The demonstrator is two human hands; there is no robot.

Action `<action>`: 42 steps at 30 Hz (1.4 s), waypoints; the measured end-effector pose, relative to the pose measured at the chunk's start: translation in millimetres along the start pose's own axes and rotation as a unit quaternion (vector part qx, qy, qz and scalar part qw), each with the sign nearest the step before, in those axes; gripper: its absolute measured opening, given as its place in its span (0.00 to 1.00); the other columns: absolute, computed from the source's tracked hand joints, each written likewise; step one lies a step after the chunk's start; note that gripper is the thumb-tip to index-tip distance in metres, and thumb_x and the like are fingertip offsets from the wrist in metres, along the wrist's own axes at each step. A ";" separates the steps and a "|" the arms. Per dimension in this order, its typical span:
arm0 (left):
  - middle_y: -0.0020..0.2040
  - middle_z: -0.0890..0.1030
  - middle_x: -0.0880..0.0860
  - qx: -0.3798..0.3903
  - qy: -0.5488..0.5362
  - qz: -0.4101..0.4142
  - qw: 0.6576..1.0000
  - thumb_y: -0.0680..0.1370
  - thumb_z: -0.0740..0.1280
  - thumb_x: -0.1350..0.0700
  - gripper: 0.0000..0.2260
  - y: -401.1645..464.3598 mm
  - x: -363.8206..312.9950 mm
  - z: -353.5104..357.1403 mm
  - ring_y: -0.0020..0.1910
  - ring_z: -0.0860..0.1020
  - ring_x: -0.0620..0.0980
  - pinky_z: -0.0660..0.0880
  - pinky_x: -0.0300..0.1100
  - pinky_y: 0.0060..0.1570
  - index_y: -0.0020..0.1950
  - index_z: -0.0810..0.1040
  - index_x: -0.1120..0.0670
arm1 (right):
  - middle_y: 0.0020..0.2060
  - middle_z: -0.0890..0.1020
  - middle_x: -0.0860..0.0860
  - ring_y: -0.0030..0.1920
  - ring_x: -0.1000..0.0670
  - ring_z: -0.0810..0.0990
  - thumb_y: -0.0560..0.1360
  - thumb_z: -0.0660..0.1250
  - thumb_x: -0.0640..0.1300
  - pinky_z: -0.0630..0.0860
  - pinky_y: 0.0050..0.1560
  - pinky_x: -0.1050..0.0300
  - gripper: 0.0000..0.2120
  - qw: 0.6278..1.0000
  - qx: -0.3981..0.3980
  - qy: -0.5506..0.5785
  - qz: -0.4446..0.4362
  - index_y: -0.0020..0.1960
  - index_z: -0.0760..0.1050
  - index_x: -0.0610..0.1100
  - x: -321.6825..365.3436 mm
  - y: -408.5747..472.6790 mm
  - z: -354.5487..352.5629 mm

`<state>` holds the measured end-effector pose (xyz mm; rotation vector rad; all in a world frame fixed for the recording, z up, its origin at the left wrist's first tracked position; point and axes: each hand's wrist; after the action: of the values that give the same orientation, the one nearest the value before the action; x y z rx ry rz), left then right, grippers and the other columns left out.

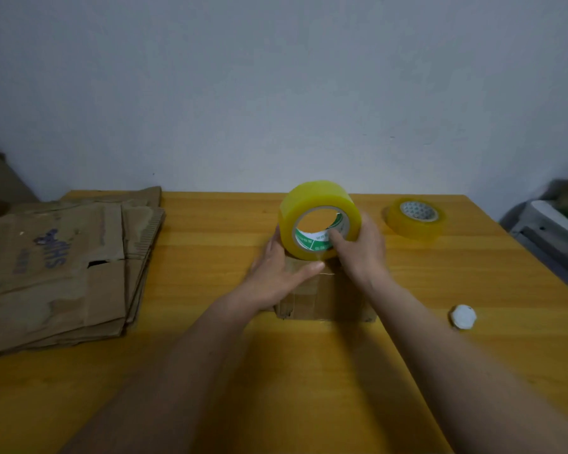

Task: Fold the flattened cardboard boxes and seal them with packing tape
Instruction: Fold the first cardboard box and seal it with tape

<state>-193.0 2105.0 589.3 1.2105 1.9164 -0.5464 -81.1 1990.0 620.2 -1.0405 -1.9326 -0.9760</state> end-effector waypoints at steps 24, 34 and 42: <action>0.80 0.44 0.50 0.091 0.386 -0.090 0.913 0.71 0.53 0.24 0.49 1.8 -43.9 -8.5 0.78 0.42 0.49 0.41 0.58 0.75 0.79 0.38 0.52 | 0.48 0.81 0.45 0.50 0.43 0.80 0.77 0.66 0.39 0.78 0.53 0.39 0.10 0.990 -0.004 0.112 0.083 0.57 0.74 0.45 -36.8 19.1 -60.9; 0.79 0.39 0.53 0.085 0.436 -0.024 0.896 0.69 0.53 0.23 0.53 16.5 -52.6 21.6 0.78 0.38 0.51 0.39 0.50 0.76 0.78 0.37 0.57 | 0.49 0.81 0.44 0.50 0.43 0.80 0.77 0.65 0.40 0.78 0.53 0.39 0.08 0.991 0.012 0.112 0.077 0.57 0.74 0.44 -41.3 23.5 -62.2; 0.79 0.39 0.54 0.096 0.436 -0.023 0.895 0.69 0.52 0.24 0.53 16.1 -53.1 18.2 0.78 0.39 0.50 0.39 0.47 0.76 0.78 0.36 0.58 | 0.53 0.78 0.41 0.53 0.39 0.76 0.74 0.62 0.35 0.74 0.50 0.44 0.16 0.989 -0.023 -0.148 0.009 0.60 0.72 0.43 -51.9 50.2 -134.1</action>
<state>-159.2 2070.2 621.8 1.7308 2.6793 -0.2105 16.2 1876.8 650.6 -1.2880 -2.1415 -0.8989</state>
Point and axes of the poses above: each hand's wrist, its own y-axis towards the middle knuckle, its own z-axis out of the palm, x = y × z
